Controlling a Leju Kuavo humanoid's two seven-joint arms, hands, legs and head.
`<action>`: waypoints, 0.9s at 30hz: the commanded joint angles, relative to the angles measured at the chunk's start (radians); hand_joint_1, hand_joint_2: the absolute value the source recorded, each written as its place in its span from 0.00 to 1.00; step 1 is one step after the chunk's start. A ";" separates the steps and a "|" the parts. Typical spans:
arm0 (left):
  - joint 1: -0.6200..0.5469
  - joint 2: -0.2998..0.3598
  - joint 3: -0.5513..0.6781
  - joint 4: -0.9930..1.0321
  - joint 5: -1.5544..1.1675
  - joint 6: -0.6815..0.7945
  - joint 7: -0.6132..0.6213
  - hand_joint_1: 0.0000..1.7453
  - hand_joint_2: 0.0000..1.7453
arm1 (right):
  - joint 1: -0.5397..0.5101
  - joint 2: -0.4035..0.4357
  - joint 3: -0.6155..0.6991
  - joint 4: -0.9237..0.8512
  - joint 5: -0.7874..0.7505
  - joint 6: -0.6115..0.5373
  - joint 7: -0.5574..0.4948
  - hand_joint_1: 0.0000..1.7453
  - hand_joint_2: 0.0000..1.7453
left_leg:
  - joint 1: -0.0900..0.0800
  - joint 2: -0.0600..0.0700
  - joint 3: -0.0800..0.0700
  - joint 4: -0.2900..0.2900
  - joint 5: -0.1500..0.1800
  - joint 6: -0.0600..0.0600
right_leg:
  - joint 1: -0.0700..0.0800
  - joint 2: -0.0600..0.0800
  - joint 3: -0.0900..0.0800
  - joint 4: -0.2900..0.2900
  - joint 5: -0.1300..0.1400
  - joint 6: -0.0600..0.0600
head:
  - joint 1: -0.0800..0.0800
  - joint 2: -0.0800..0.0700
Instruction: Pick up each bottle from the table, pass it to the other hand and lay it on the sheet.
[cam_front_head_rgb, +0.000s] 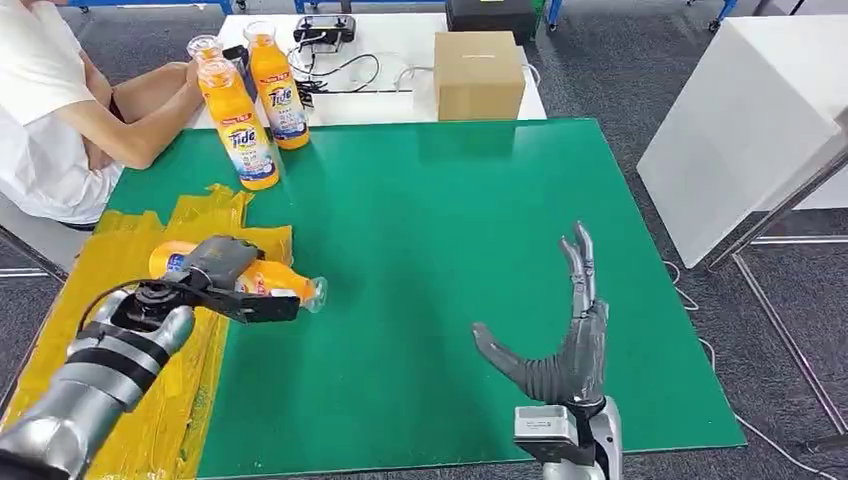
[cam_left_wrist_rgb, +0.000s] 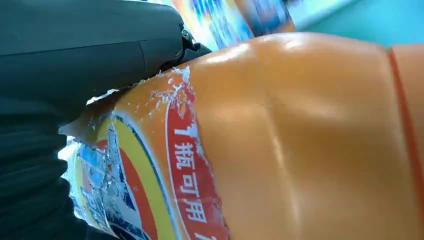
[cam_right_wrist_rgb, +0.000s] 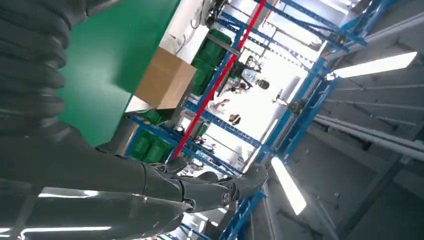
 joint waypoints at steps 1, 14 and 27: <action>-0.170 0.069 -0.161 0.319 0.071 -0.024 0.012 1.00 1.00 | -0.060 0.004 0.003 0.110 -0.017 -0.009 -0.004 0.00 1.00 | 0.001 0.002 0.004 -0.001 -0.002 -0.001 | 0.001 0.001 0.004 -0.002 -0.001 0.000 | 0.000 0.000; -0.144 0.072 -0.183 0.334 0.137 0.008 0.006 0.00 1.00 | -0.076 0.004 0.012 0.131 -0.025 -0.005 0.001 0.00 1.00 | 0.001 0.000 0.003 -0.001 -0.001 -0.001 | 0.001 0.001 0.003 -0.001 -0.001 0.000 | 0.000 0.000; -0.065 0.055 -0.131 0.263 0.205 0.120 0.010 0.00 0.00 | -0.094 0.005 0.027 0.163 -0.030 0.005 0.013 0.00 1.00 | 0.000 -0.001 0.002 -0.001 -0.001 -0.001 | 0.000 0.000 0.002 -0.002 0.000 0.000 | 0.000 0.000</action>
